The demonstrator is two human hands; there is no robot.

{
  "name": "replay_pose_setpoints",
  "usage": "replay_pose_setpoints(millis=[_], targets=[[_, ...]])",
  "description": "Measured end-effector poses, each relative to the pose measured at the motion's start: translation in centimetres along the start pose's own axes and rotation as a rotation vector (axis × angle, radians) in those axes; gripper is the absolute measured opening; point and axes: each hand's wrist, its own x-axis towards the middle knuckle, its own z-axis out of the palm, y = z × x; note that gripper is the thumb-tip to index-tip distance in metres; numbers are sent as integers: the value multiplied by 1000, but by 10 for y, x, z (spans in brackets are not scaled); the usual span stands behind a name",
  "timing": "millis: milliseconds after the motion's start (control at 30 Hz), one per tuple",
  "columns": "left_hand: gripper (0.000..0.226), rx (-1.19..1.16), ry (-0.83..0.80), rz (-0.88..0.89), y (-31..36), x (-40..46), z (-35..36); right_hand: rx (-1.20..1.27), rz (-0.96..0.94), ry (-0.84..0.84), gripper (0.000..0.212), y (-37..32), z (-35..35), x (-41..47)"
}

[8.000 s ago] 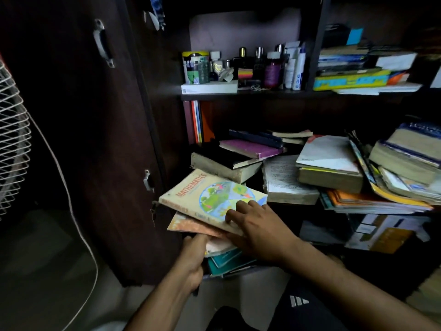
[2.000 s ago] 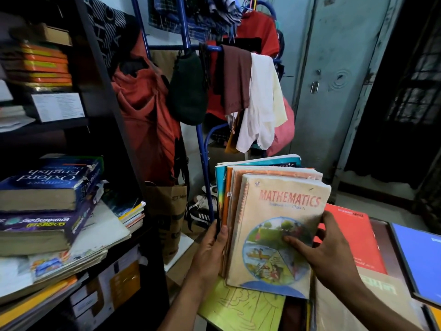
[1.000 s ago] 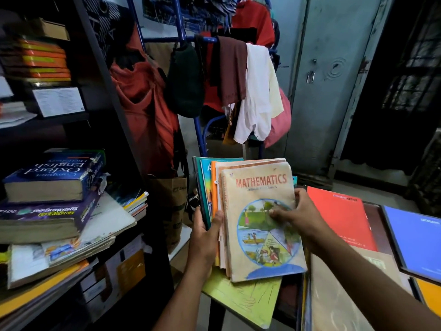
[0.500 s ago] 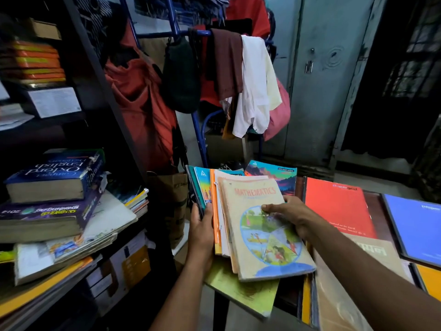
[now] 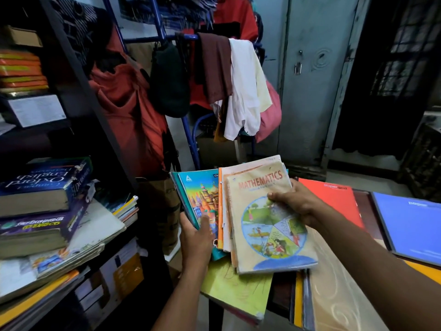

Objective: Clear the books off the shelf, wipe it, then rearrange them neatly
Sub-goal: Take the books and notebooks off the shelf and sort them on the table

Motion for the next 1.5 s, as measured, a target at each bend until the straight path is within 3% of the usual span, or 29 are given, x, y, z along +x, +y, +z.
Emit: replay_pose_setpoints(millis=[100,233,333,500,567,667,900,967,1033,1100,1167,1267,1333,1500], targets=[[81,18,-21,18,-8,6,-1,40,14,76,38,-8,-20,2],[54,10,-21,46,-14,9,0,135,-58,291,38,-31,-65,10],[50,15,-12,47,-13,8,0,162,-42,406,26,-42,-109,18],[40,25,-10,67,-5,0,2,-103,140,528,30,3,-168,37],[29,27,-22,78,-2,-4,3,-140,234,536,33,28,-178,45],[30,23,-34,87,0,-7,5,-207,295,565,38,50,-188,56],[23,38,-43,128,2,-9,5,-375,302,654,88,81,-218,99],[26,33,-52,114,3,-9,4,-528,279,632,95,62,-190,66],[26,20,-62,90,11,-14,3,-682,137,587,100,50,-167,28],[19,34,-73,71,18,-15,3,-696,5,543,106,41,-150,-24],[13,53,-121,37,24,-13,4,-734,-88,395,99,39,-143,-81],[10,-31,-188,-61,37,-10,8,-1066,39,143,84,55,-141,-163],[16,-187,-212,-140,54,-18,10,-1221,173,68,79,67,-136,-197],[24,-375,-436,-328,88,-73,21,-1151,130,173,86,97,-117,-208]])
